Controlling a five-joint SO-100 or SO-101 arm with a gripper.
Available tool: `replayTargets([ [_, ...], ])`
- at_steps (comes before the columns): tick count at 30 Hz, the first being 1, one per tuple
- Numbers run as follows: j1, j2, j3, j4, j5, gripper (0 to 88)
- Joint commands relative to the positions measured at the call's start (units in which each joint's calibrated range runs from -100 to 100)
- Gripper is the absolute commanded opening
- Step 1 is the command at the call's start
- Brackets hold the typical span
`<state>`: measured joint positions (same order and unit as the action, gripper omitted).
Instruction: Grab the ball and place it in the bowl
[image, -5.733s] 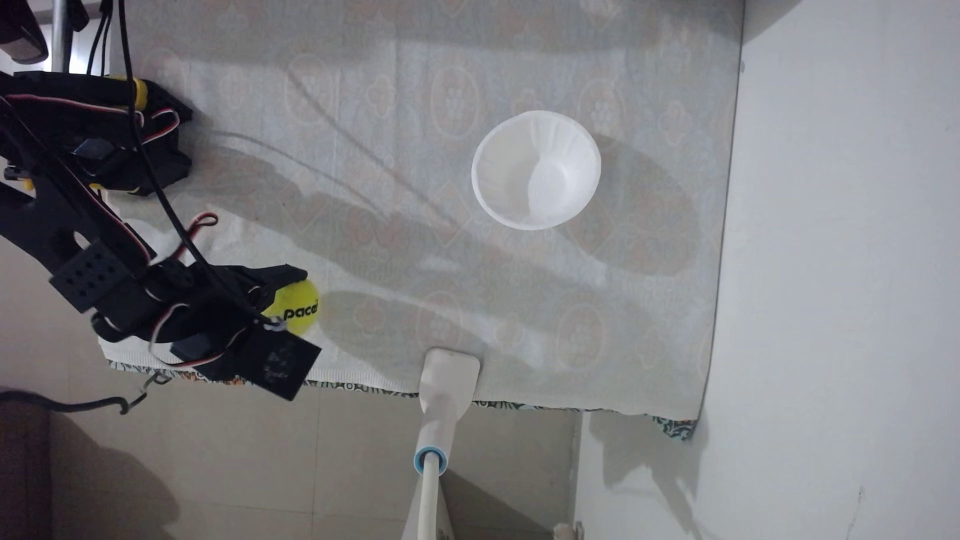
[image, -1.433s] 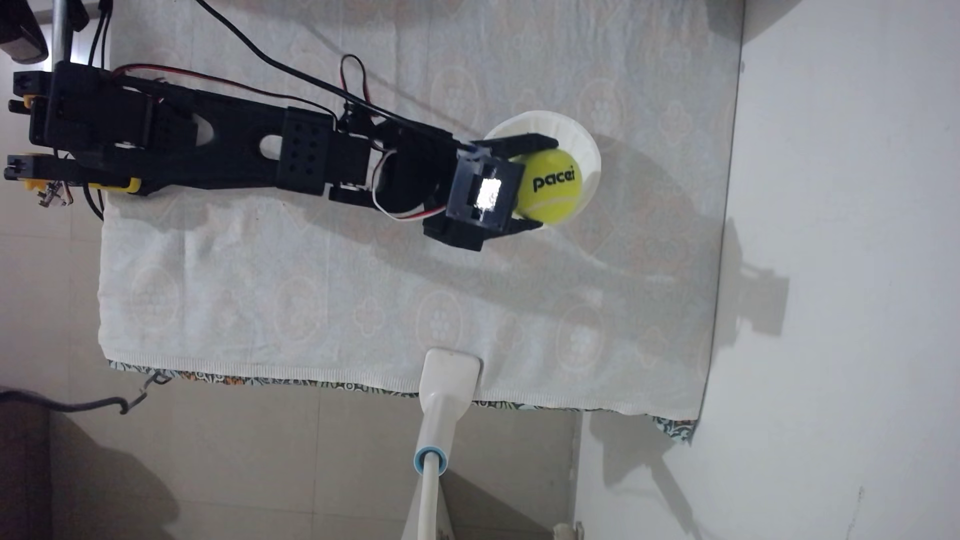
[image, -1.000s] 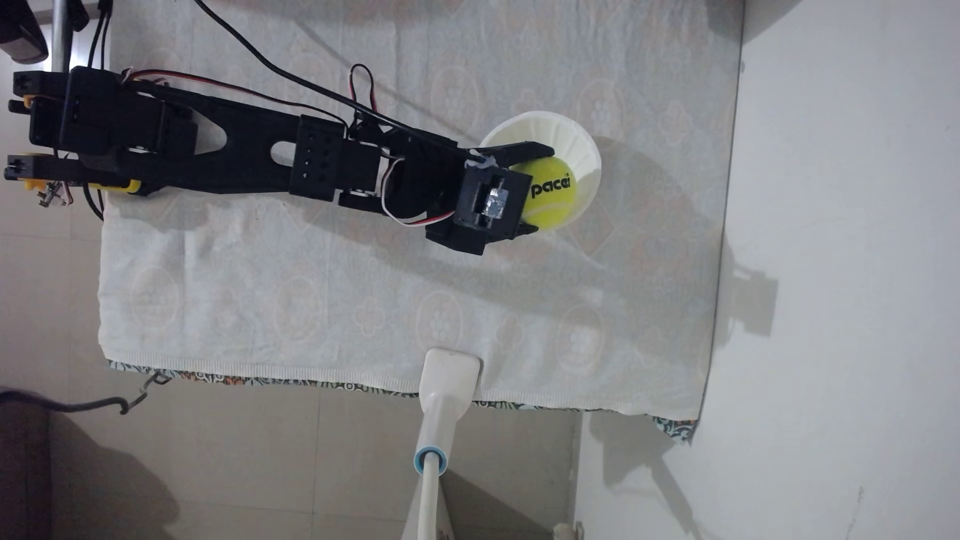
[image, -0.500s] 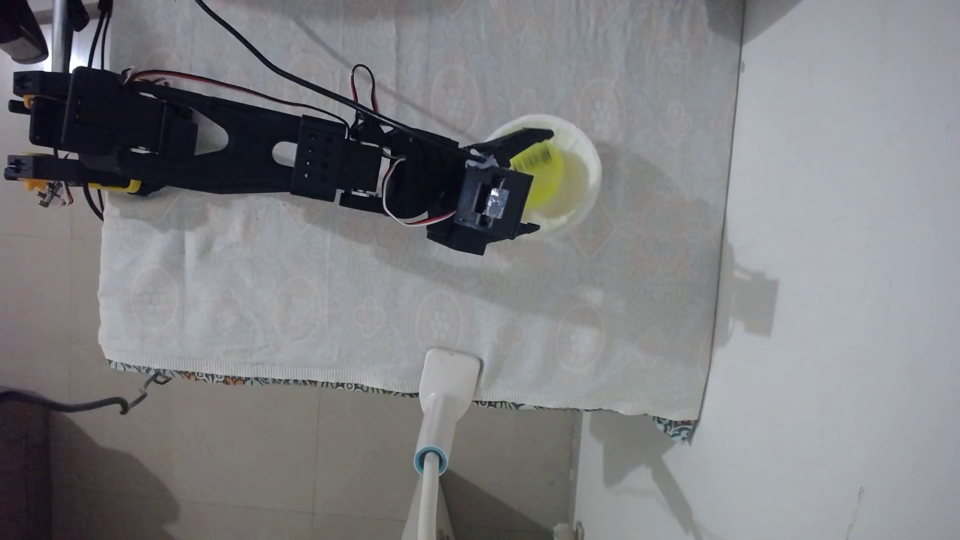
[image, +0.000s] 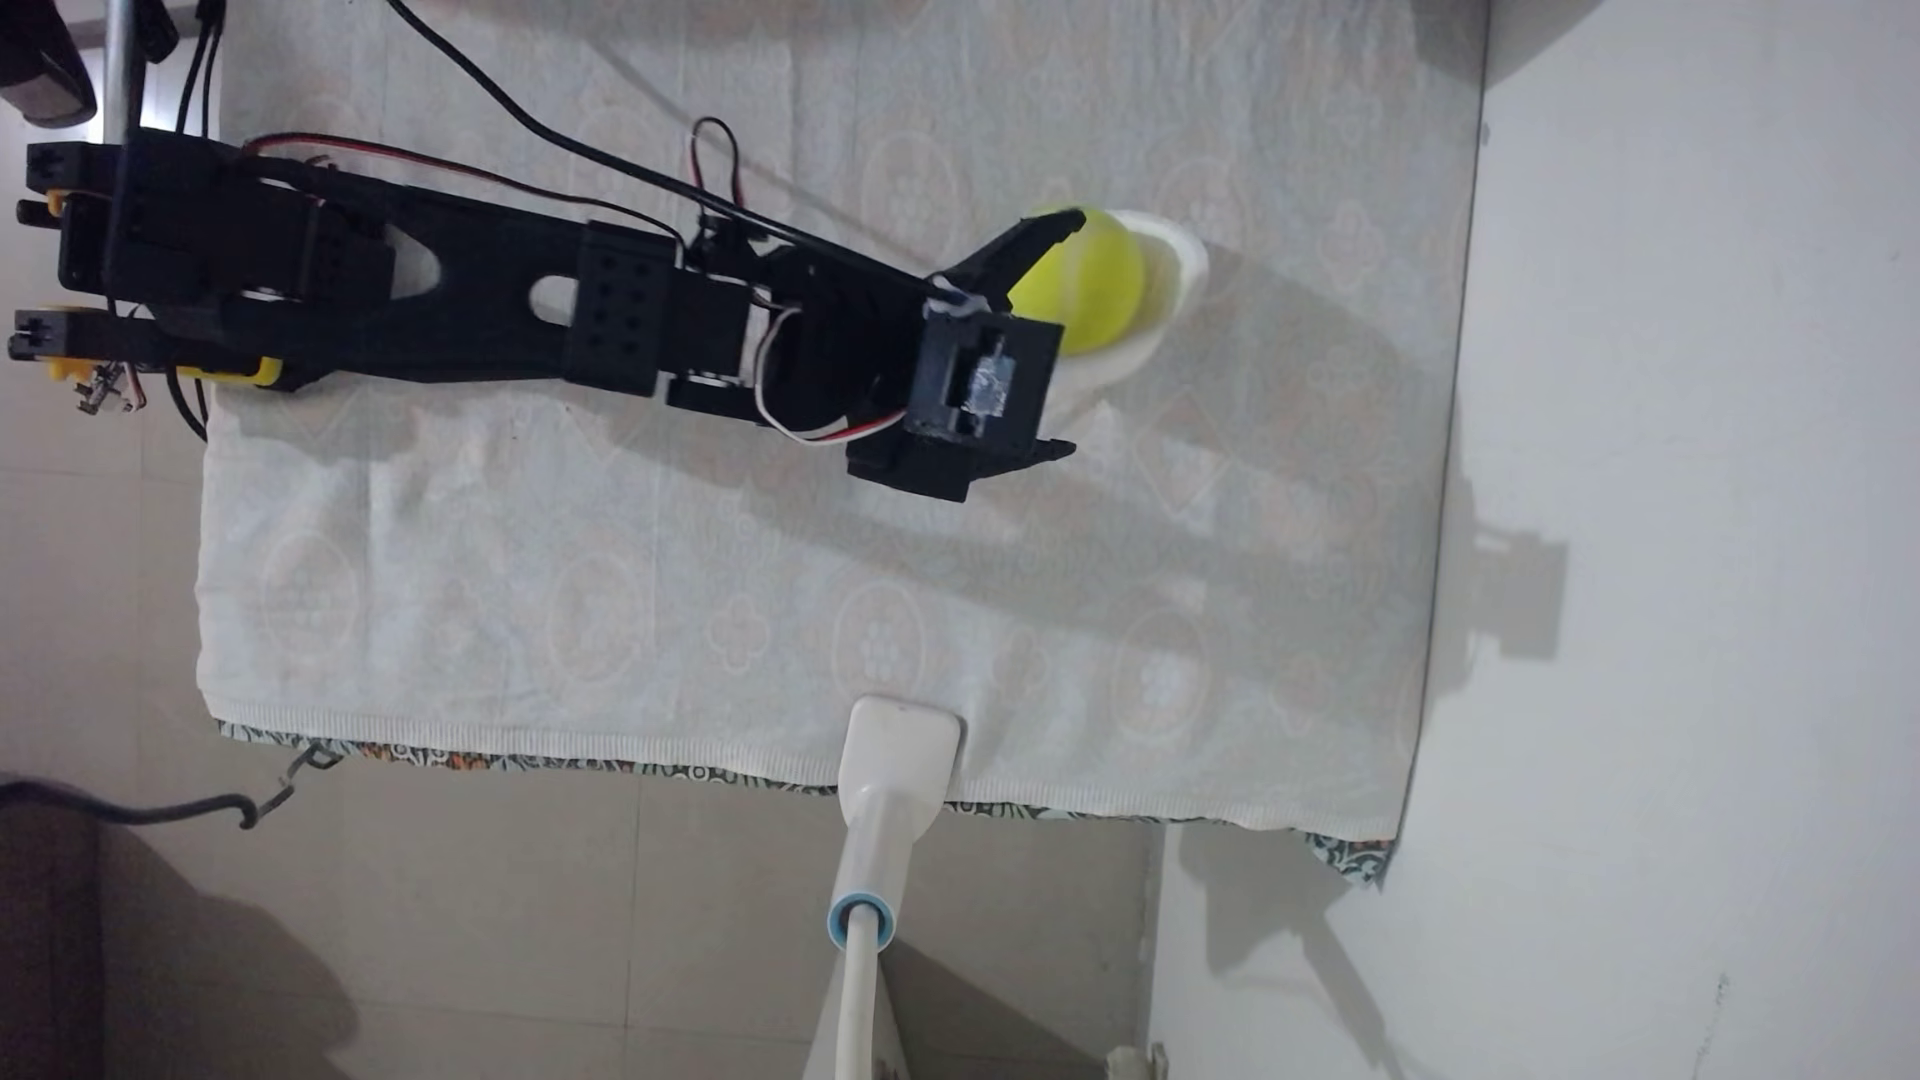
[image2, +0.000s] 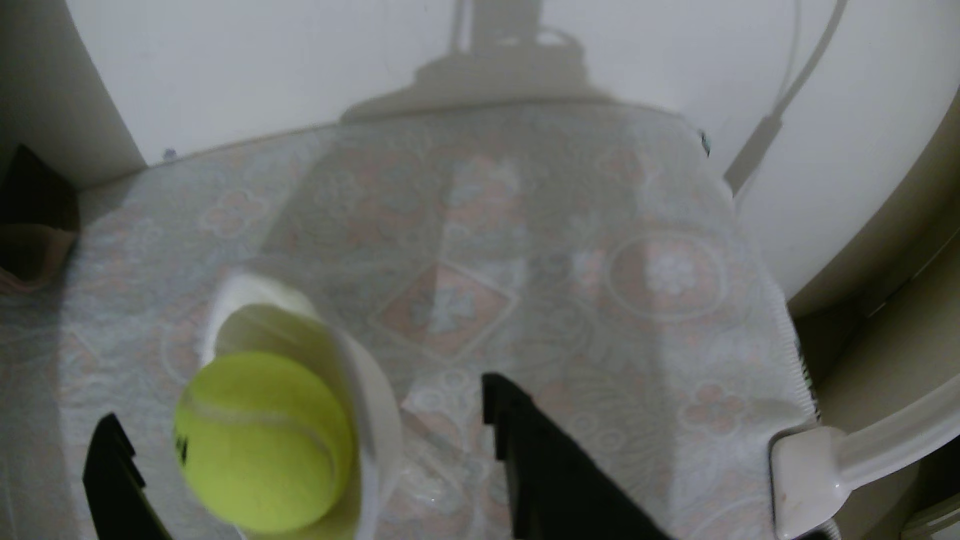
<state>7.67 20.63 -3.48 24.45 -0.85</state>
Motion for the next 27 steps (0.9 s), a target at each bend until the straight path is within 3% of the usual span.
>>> replayTargets([
  [1,0.7,-7.6,-2.4,1.1,0.2,47.1],
  [11,1.5,-13.1,1.0,1.4,0.4,45.0],
  [27,-2.4,-35.3,13.5,7.6,2.7,30.6],
])
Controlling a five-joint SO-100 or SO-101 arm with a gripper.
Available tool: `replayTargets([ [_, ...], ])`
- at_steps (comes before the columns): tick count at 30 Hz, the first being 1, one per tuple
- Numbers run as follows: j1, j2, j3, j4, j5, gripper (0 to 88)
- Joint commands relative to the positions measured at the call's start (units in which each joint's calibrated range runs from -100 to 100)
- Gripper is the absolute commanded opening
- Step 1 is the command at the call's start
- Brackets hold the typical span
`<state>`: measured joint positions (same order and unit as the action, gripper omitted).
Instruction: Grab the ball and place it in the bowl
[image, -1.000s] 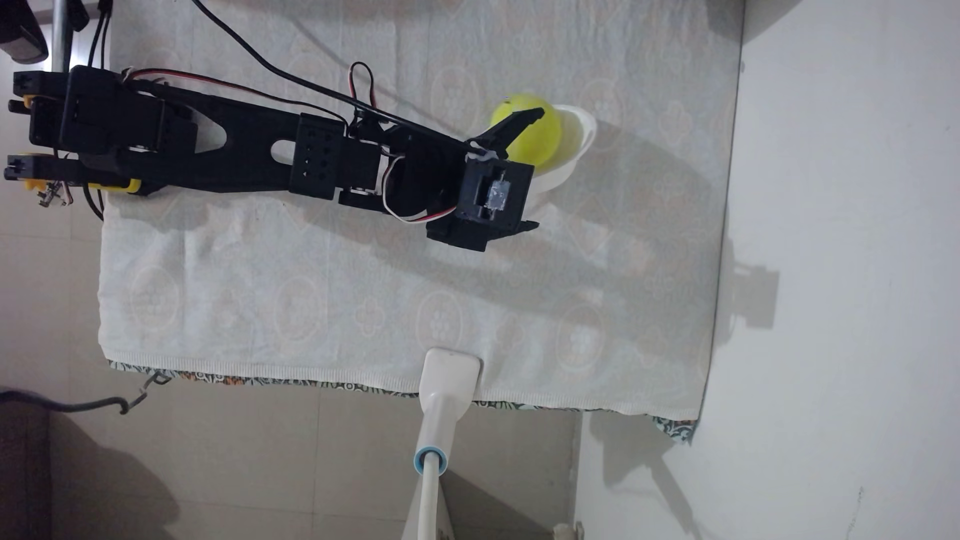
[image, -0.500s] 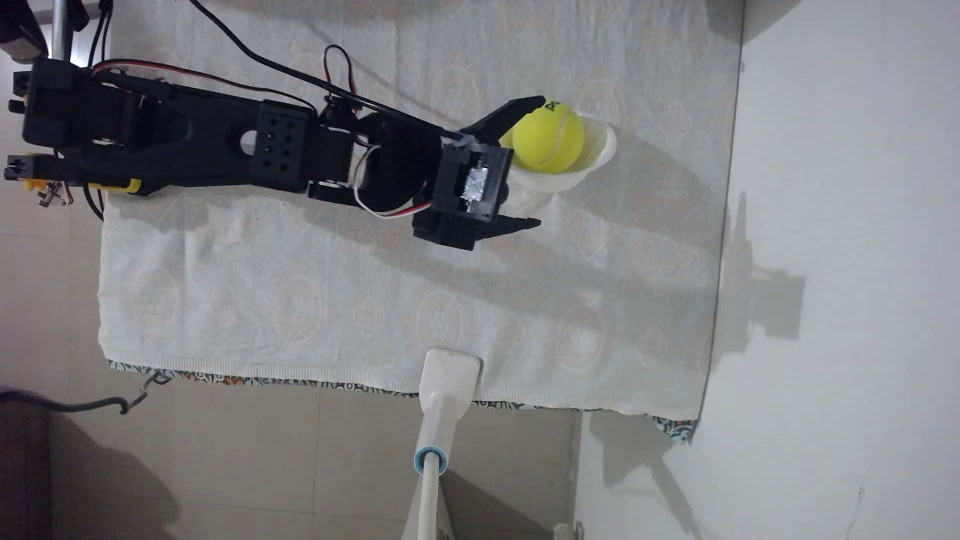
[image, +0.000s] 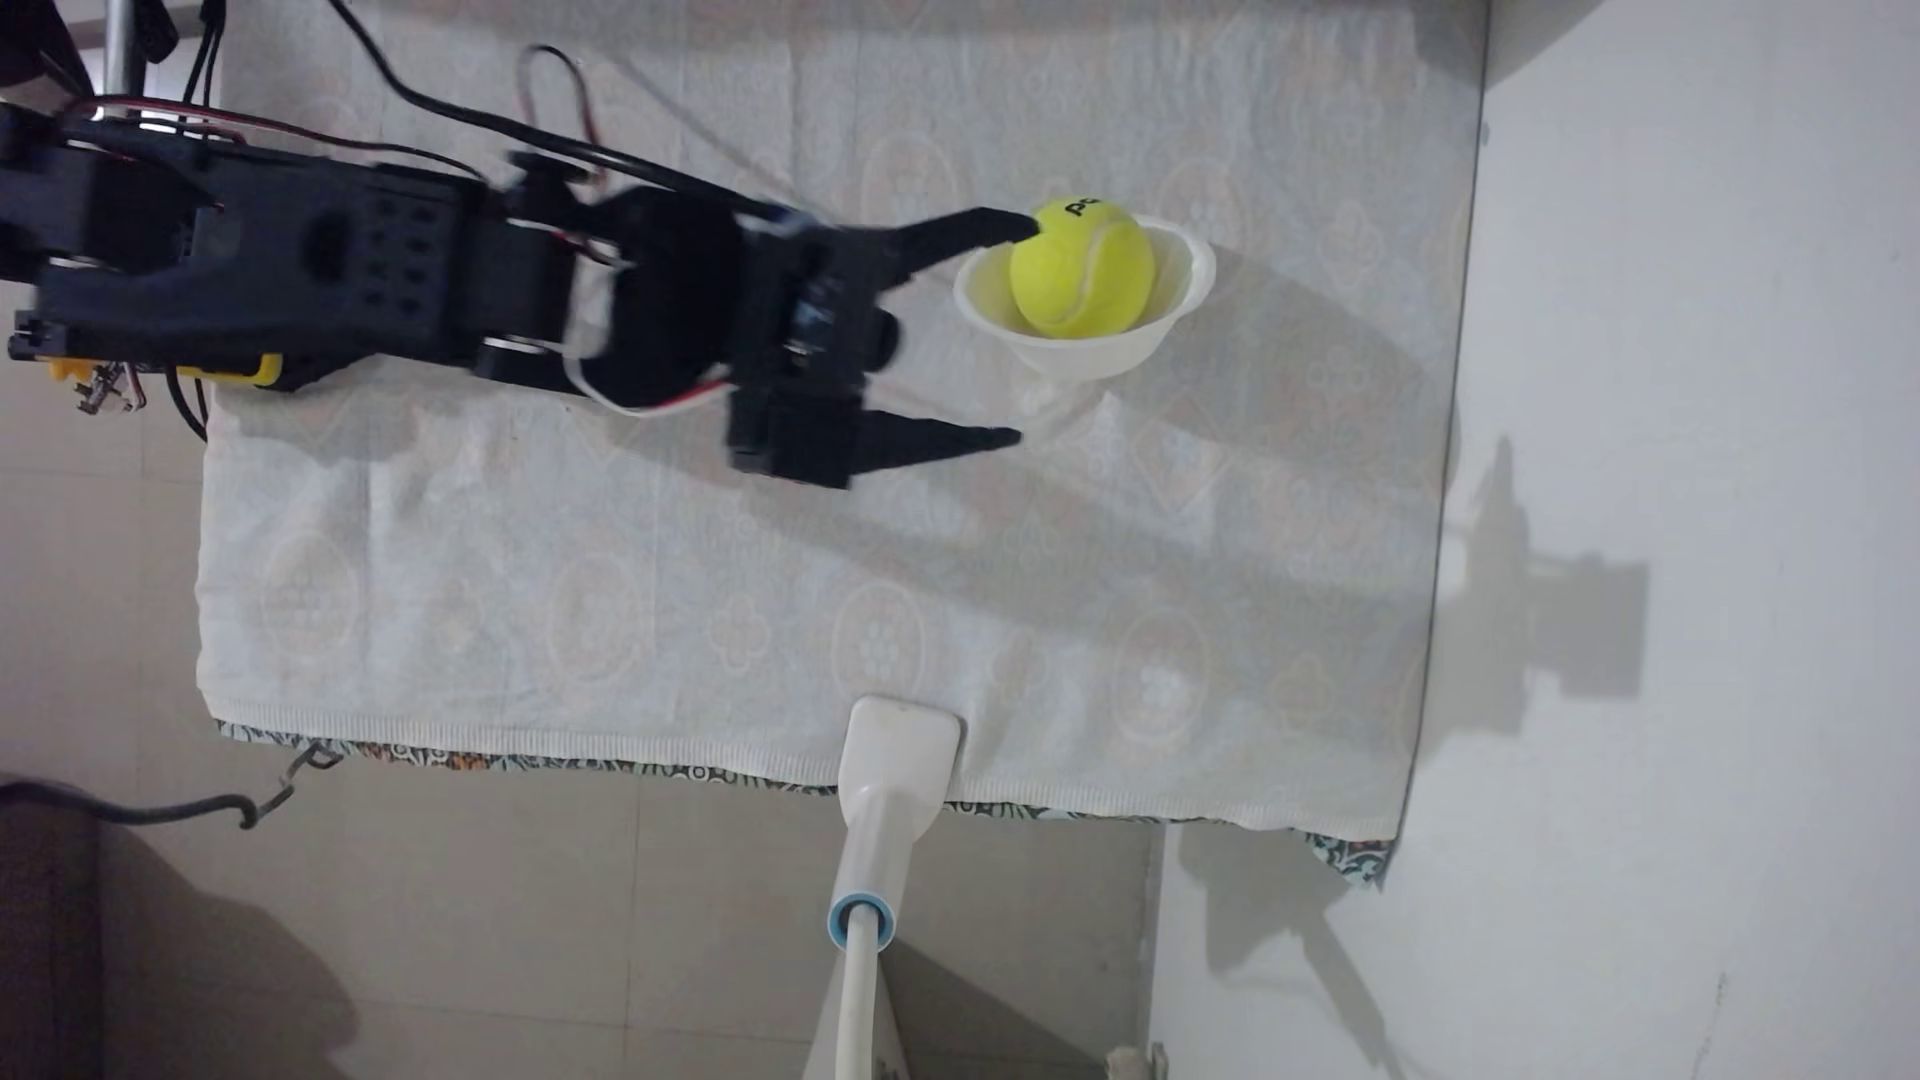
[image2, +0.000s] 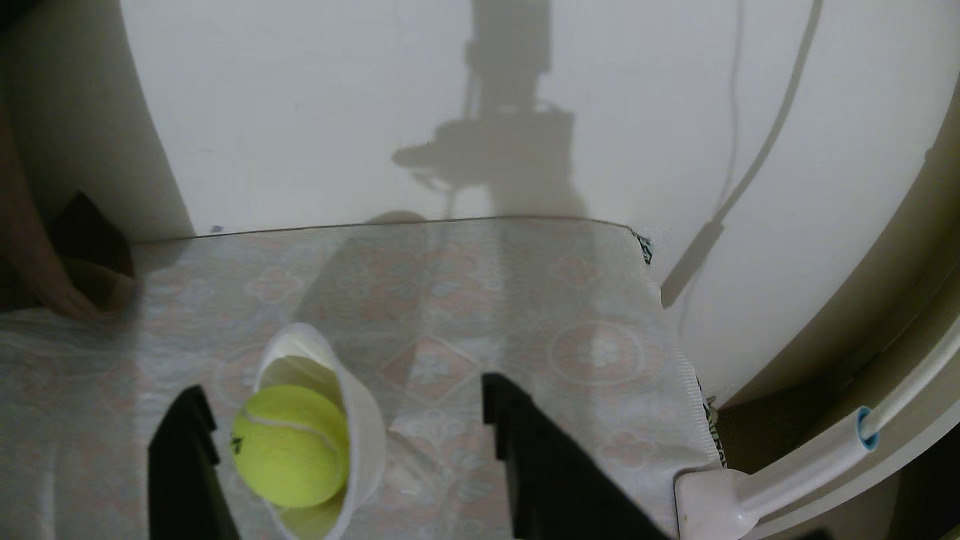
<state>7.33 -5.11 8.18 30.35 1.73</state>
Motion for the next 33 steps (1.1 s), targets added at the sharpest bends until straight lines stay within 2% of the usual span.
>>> replayTargets([
  [1,-2.5,-11.0,2.8,2.2,0.1,30.0],
  [16,-9.3,-30.6,26.7,3.0,0.0,17.9],
  [33,-11.8,-48.4,52.9,3.4,0.9,6.3],
])
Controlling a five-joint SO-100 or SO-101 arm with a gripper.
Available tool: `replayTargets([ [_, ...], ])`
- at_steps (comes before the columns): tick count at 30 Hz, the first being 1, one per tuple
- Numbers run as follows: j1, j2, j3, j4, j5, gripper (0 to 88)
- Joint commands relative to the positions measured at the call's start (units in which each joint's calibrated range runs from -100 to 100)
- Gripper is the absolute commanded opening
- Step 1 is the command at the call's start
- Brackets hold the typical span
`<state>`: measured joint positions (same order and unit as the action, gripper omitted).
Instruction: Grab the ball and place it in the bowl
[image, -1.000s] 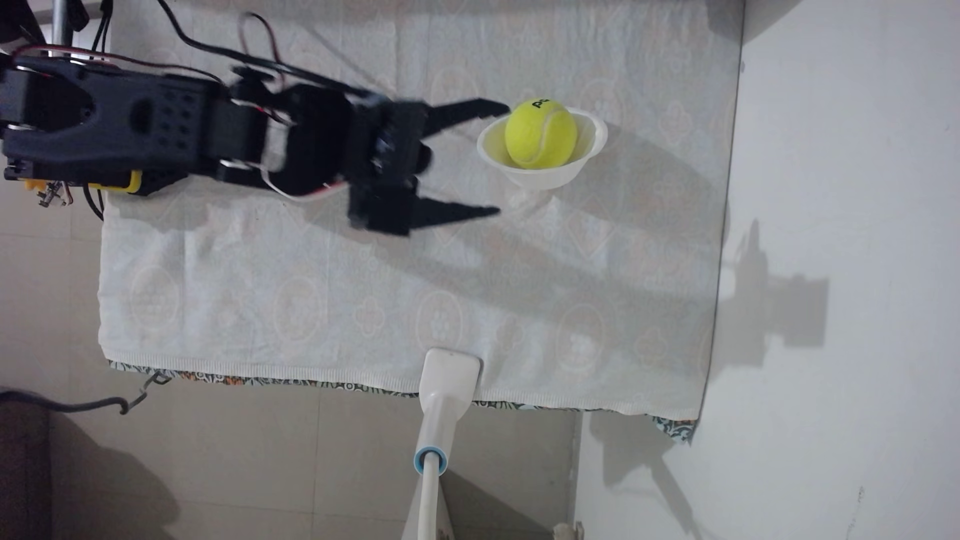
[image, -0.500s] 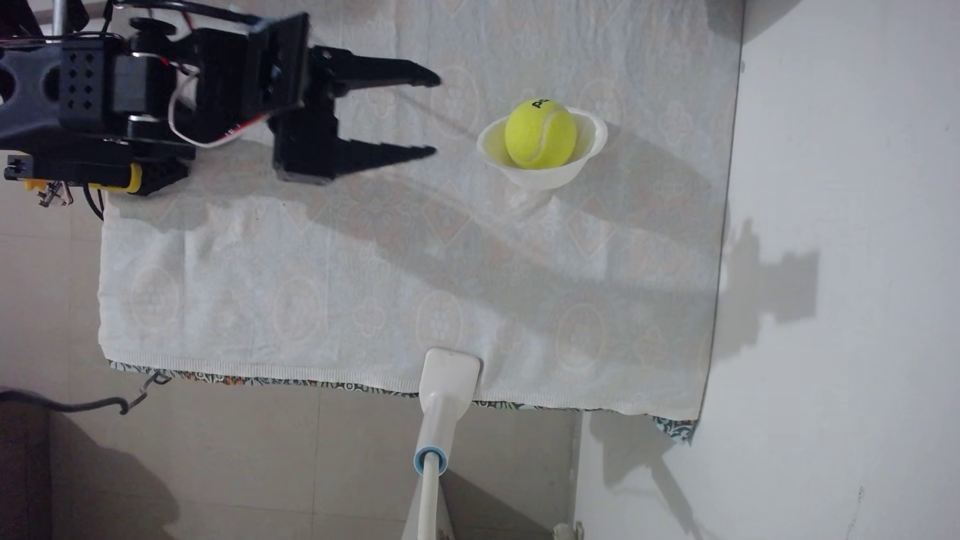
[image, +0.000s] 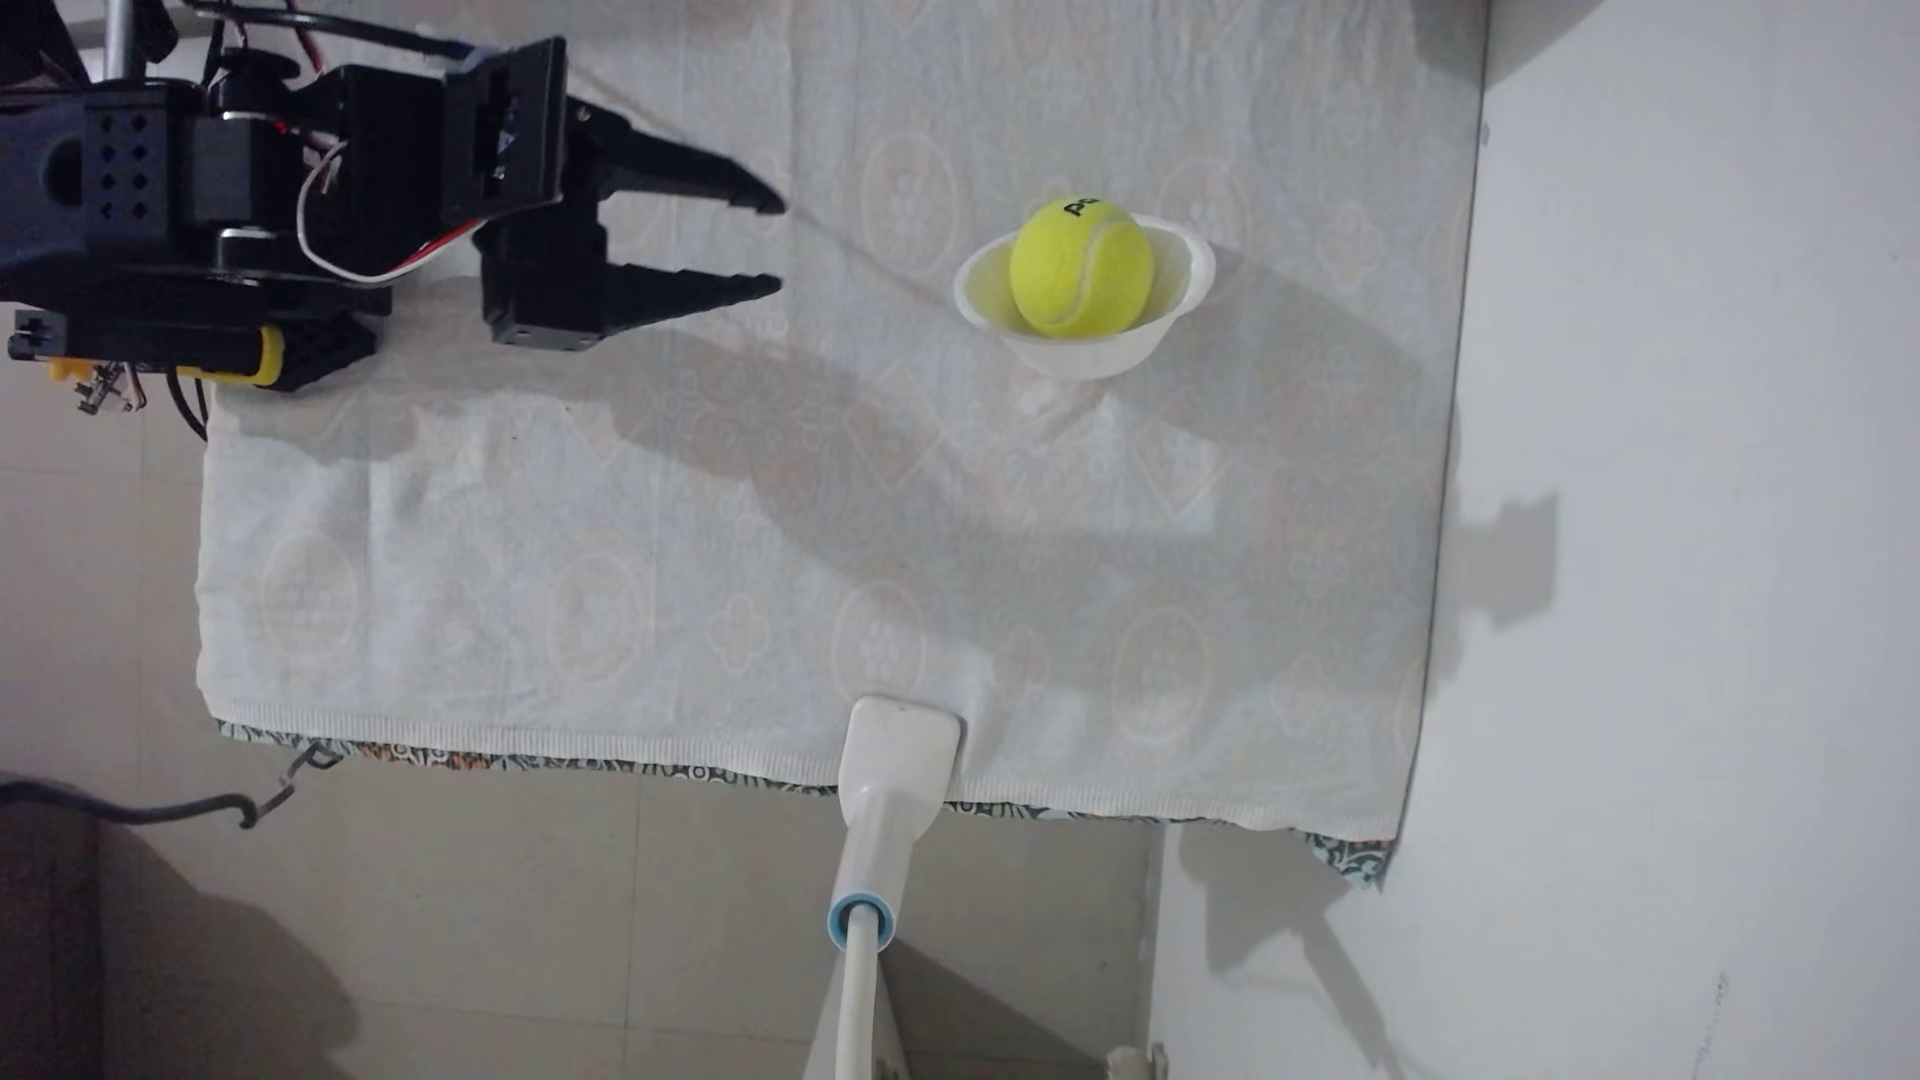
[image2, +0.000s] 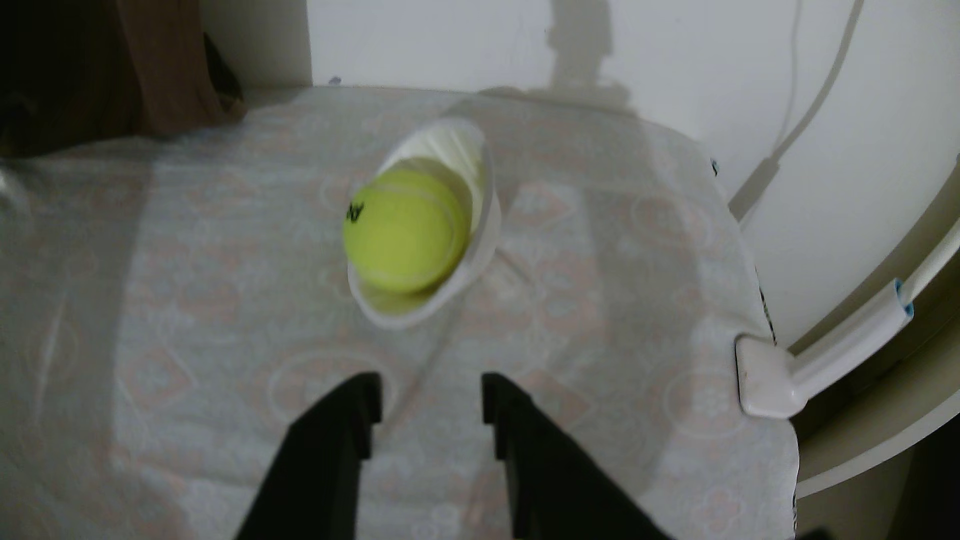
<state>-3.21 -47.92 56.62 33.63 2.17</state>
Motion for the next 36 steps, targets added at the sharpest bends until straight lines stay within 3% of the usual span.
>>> replayTargets([
  [1,-1.4,-6.5,6.3,0.1,0.4,3.4],
  [3,-1.6,-8.1,9.7,-0.2,0.3,0.1],
  [13,-1.1,-16.3,22.6,-1.4,0.7,0.1],
  [36,-1.0,-32.7,42.9,8.7,2.1,0.1],
])
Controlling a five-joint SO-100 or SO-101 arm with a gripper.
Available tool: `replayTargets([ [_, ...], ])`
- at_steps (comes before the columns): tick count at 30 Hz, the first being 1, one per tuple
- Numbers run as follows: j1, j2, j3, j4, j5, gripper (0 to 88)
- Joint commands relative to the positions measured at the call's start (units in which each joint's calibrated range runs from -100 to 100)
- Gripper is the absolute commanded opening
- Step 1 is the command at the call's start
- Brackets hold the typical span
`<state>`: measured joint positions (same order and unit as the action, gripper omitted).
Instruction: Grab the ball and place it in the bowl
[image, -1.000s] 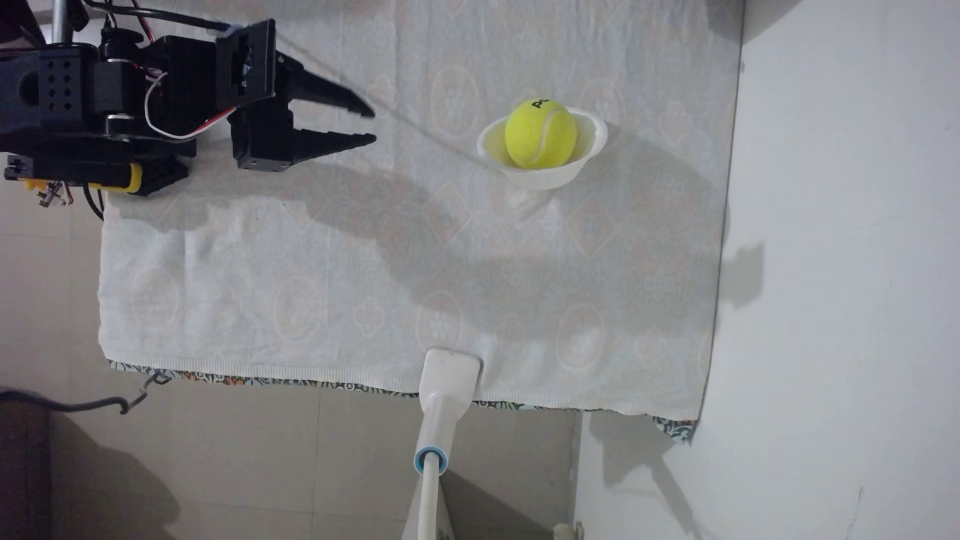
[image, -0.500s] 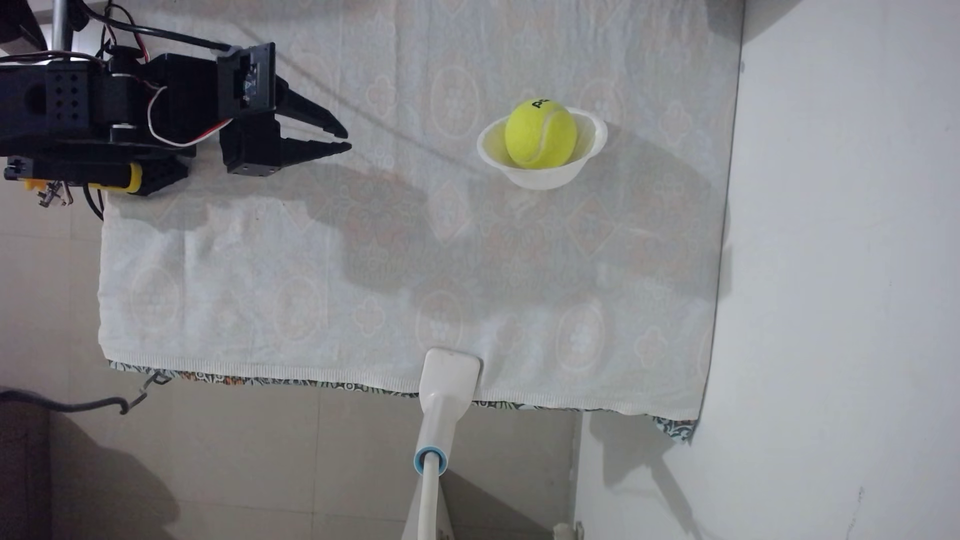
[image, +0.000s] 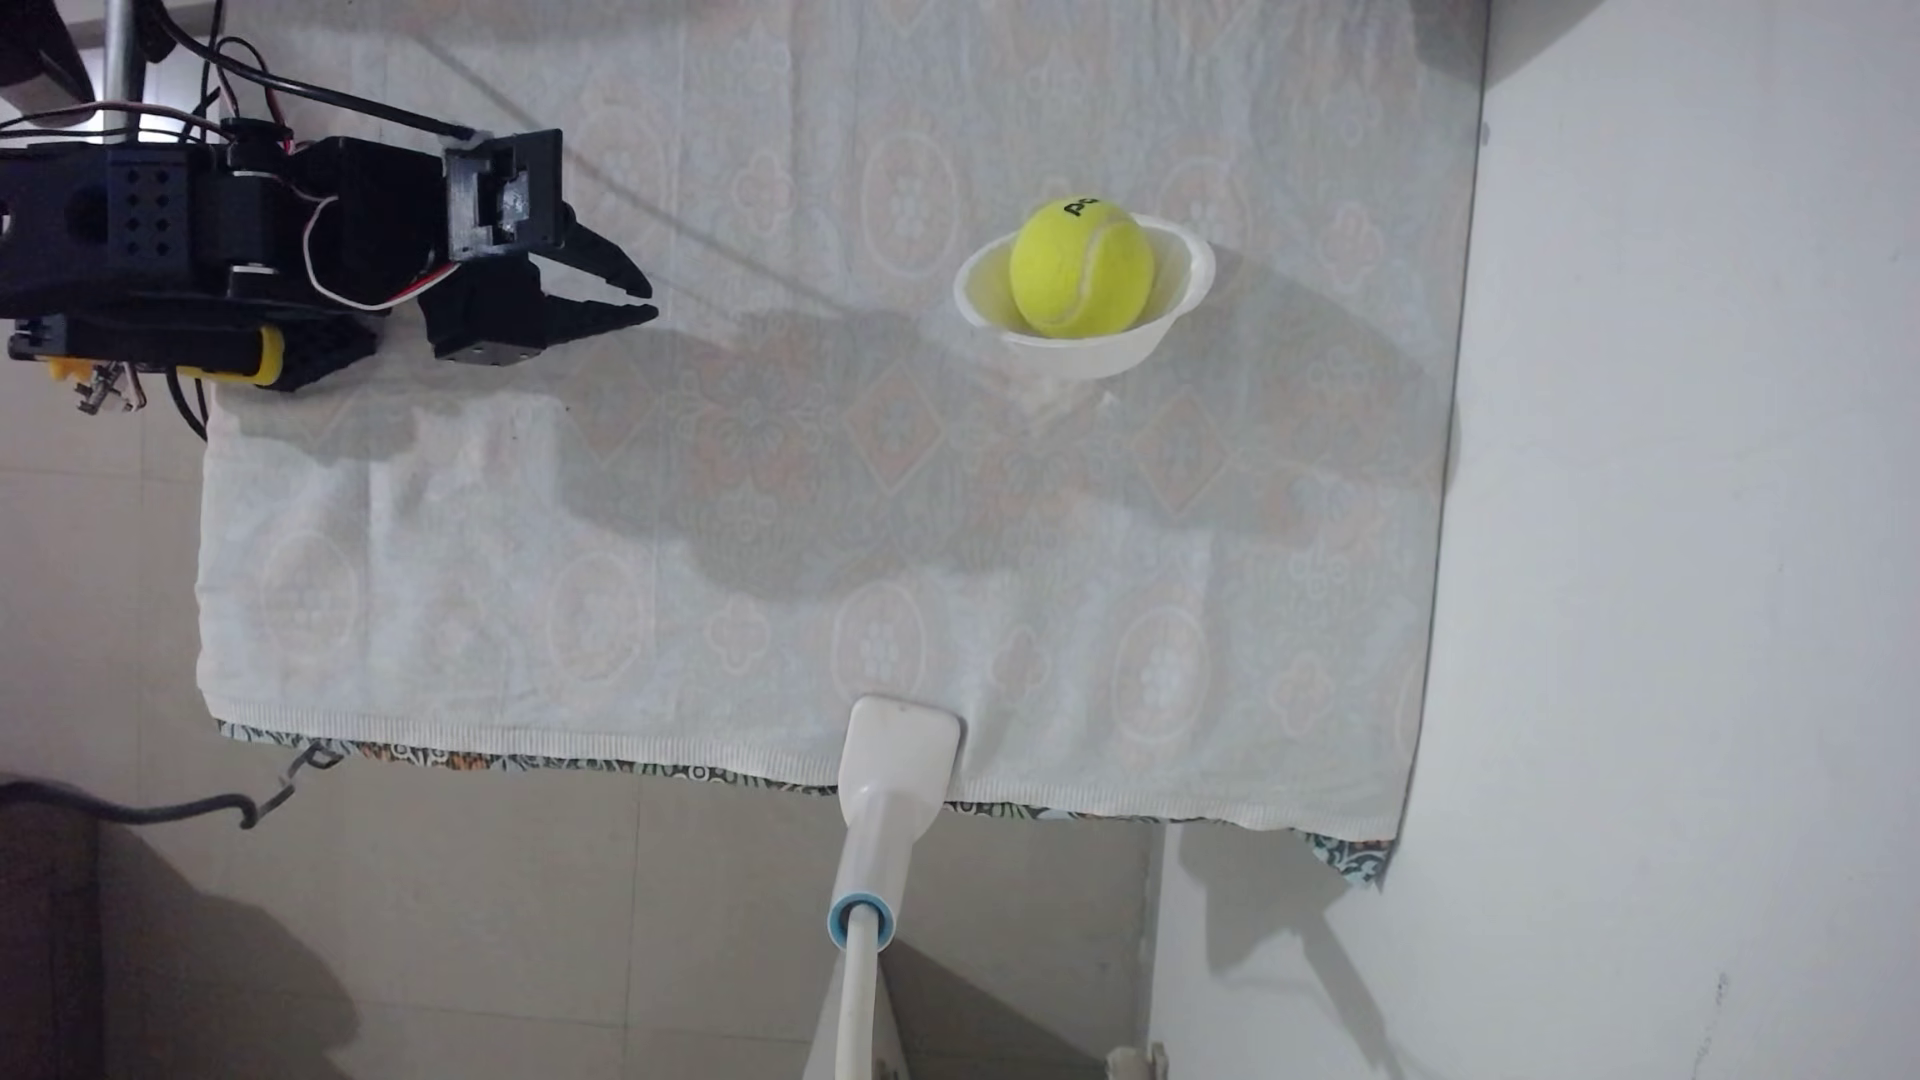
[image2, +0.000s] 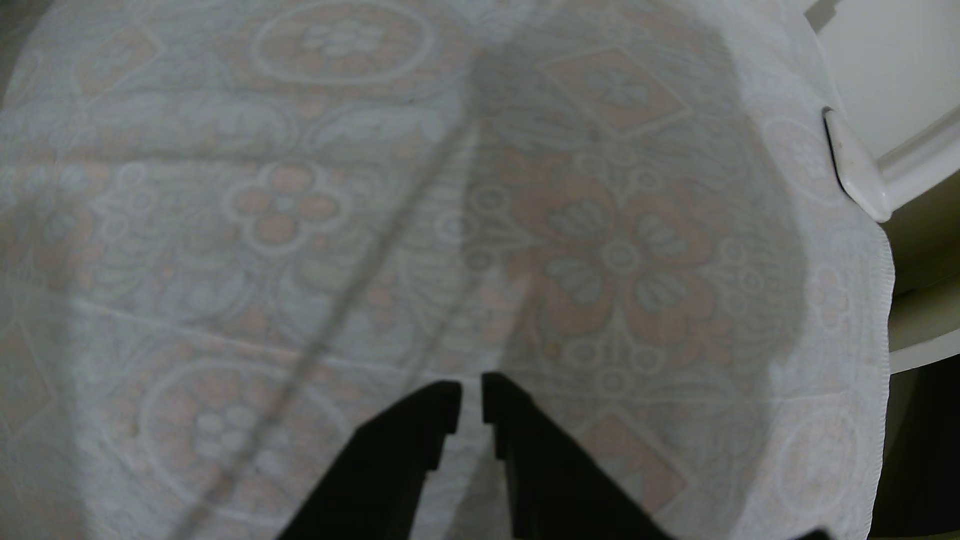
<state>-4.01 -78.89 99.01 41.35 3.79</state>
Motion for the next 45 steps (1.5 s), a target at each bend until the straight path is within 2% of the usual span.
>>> replayTargets([
  [1,-0.1,-2.2,0.8,1.4,0.4,0.1],
  [11,-4.0,-12.8,0.9,13.9,0.1,0.1],
  [30,0.7,-12.7,0.9,17.1,0.0,0.1],
  [45,1.0,-12.7,0.9,17.5,-0.2,0.2],
])
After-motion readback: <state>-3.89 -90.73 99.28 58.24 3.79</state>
